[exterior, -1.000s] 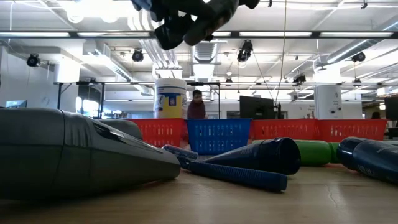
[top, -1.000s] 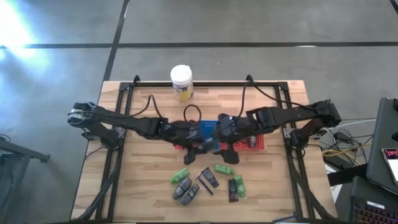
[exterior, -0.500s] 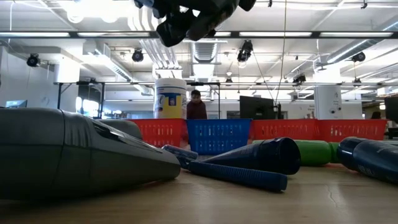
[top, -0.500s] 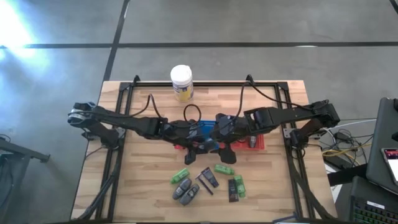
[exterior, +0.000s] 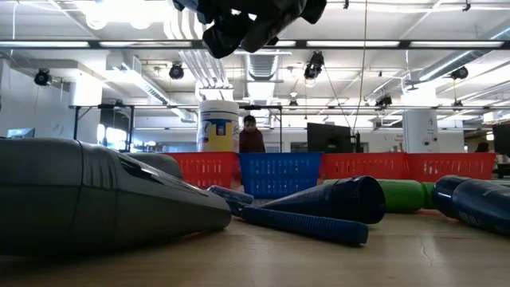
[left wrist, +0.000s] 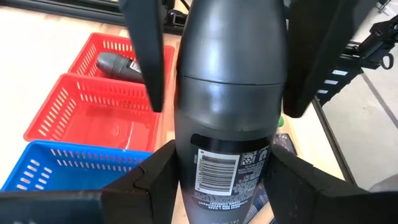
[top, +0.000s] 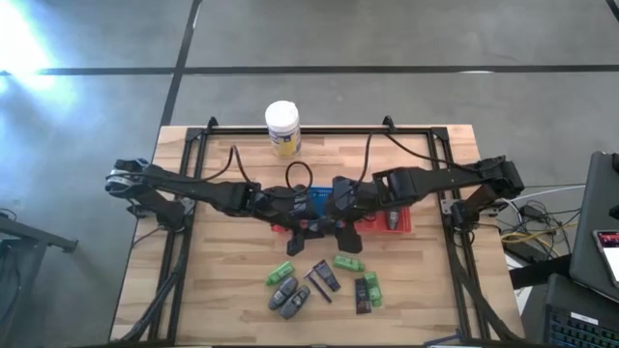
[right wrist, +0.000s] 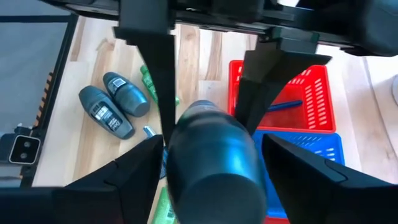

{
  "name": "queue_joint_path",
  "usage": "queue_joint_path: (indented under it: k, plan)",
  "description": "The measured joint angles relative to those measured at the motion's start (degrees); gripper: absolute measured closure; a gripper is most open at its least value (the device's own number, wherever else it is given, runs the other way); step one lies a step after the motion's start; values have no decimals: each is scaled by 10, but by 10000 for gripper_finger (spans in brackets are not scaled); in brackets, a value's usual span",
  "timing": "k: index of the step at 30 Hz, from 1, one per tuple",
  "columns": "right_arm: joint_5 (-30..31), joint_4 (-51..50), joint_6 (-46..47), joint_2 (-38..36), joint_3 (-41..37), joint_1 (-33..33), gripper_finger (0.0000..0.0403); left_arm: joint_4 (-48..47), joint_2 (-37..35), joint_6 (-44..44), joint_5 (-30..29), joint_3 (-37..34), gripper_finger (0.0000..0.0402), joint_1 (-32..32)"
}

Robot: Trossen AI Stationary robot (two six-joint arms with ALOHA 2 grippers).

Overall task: Pick & Place Travel size toiletries
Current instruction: Put the gray deodorant into the right red bin

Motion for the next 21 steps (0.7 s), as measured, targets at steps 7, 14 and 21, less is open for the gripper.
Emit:
queue_joint_path:
  k: [7,14,21]
  plan:
    - [-1,1,0,1,0,-6,175,0,0,8,-2,0,202,0]
    - [-3,0,7,1,0,-15,207,-2,0,14,0,0,205,0]
    - [-6,-2,12,1,-2,-20,207,-1,0,16,2,0,204,0]
